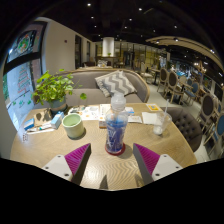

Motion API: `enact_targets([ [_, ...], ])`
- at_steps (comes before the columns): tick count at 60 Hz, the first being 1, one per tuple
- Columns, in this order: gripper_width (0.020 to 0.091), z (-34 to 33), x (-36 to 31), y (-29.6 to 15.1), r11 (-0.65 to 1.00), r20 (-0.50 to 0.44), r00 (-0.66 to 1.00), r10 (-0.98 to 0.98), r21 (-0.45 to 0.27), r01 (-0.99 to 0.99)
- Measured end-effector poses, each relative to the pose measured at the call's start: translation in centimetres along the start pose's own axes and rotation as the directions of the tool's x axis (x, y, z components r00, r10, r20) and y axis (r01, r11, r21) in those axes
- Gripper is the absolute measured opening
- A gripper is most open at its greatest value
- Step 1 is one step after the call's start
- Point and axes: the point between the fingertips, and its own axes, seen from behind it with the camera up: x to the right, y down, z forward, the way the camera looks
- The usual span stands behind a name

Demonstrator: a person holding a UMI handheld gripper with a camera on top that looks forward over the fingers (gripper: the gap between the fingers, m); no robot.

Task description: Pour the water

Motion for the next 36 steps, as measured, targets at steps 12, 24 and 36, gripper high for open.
enact_targets([
  [12,0.0853,-10.0,-3.2,-0.8,1.0,0.04,0.999,0.004,-0.02,-0.003],
  [24,0.0855,-14.7,-4.9,-0.5,1.0,0.059,0.998,-0.02,-0.019,0.021],
  [36,0.0853,-16.3,-4.9,-0.4,0.999,0.06,0.998,-0.029,-0.016,0.03],
])
